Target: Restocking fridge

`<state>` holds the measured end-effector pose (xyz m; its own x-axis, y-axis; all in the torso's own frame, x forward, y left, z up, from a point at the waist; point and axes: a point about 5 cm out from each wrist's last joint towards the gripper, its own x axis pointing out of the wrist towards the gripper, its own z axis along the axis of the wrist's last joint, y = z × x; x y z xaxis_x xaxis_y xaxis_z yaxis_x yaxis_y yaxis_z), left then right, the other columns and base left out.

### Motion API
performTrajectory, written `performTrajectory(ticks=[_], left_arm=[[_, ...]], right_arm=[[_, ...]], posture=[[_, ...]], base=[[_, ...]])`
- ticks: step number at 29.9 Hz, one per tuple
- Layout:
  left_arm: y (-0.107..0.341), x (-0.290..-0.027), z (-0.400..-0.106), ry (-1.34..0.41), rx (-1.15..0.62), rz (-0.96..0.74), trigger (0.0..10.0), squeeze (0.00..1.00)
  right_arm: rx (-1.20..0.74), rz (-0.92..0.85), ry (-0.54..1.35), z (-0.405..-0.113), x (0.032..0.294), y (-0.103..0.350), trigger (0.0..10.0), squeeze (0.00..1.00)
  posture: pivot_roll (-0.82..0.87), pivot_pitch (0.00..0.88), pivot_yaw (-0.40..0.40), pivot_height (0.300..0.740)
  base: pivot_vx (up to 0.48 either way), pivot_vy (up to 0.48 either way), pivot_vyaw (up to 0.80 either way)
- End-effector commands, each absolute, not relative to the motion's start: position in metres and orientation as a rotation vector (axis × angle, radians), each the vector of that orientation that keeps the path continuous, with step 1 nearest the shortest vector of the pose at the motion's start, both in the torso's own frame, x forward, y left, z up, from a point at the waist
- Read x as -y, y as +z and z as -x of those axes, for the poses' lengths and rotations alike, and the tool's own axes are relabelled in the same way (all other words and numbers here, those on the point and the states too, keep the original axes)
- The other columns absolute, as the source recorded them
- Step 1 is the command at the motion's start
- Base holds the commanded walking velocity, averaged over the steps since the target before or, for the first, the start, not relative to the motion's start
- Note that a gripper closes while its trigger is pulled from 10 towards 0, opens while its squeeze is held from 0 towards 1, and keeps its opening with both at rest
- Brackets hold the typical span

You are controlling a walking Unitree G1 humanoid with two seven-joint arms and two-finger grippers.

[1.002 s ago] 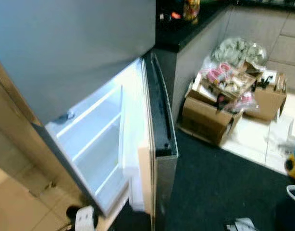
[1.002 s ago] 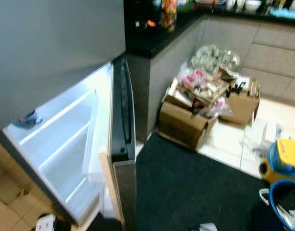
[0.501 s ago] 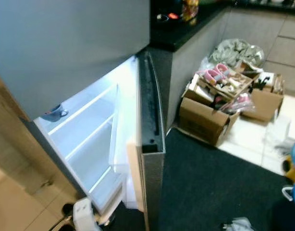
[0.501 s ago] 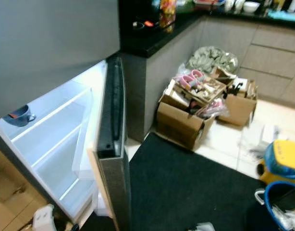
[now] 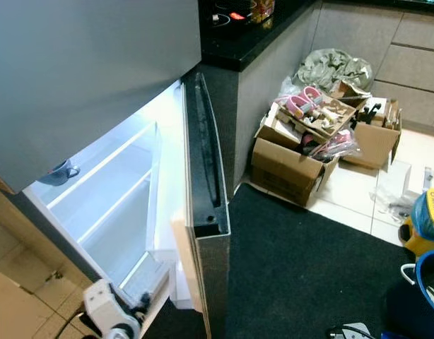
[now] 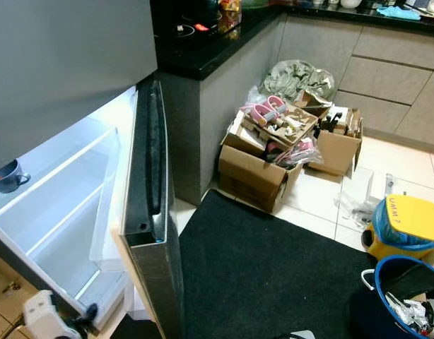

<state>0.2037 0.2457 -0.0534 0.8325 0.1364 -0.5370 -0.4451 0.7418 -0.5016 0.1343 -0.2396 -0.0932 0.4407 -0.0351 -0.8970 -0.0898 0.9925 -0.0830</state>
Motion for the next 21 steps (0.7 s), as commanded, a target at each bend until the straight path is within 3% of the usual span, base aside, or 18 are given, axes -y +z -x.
performTrajectory(ticks=[1,6,9,13,14,15,17,21], left_arm=[[-0.05,-0.251,-0.205,0.335,-0.452,0.703,0.0,0.0],[-0.041,-0.245,-0.217,0.223,-0.354,0.83,0.0,0.0],[-0.029,-0.22,-0.231,-0.083,-0.282,0.982,0.0,0.0],[-0.025,-0.204,-0.236,-0.224,-0.277,1.011,0.0,0.0],[-0.024,-0.202,-0.237,-0.245,-0.271,1.017,0.7,0.0],[-0.022,-0.198,-0.24,-0.268,-0.263,1.023,9.5,0.0],[-0.02,-0.195,-0.242,-0.288,-0.258,1.028,10.0,0.0],[-0.012,-0.18,-0.251,-0.398,-0.235,1.028,10.0,0.0]], right_arm=[[-1.135,0.14,0.048,-0.13,0.239,-0.095,10.0,0.0],[-1.137,0.143,0.053,-0.13,0.239,-0.095,10.0,0.0],[-1.138,0.15,0.061,-0.13,0.239,-0.095,10.0,0.0],[-1.137,0.152,0.062,-0.13,0.239,-0.095,10.0,0.0],[-1.137,0.152,0.061,-0.13,0.239,-0.095,10.0,0.0],[-1.137,0.151,0.061,-0.13,0.239,-0.095,10.0,0.0],[-1.137,0.151,0.061,-0.13,0.239,-0.095,10.0,0.0],[-1.139,0.154,0.062,-0.13,0.24,-0.095,10.0,0.0]], posture=[[-0.03,0.073,0.005,0.74],[-0.03,0.075,0.002,0.74],[-0.03,0.075,0.002,0.74],[-0.03,0.074,0.002,0.74],[-0.03,0.073,0.002,0.74],[-0.03,0.073,0.001,0.74],[-0.03,0.073,0.001,0.74],[-0.03,0.075,-0.003,0.74]], base=[[0.0,0.0,0.0],[0.0,0.0,0.0],[0.0,0.0,0.0],[0.0,0.0,0.0],[0.0,0.0,0.0],[0.0,0.0,0.0],[0.0,0.0,0.0],[0.0,0.0,0.0]])
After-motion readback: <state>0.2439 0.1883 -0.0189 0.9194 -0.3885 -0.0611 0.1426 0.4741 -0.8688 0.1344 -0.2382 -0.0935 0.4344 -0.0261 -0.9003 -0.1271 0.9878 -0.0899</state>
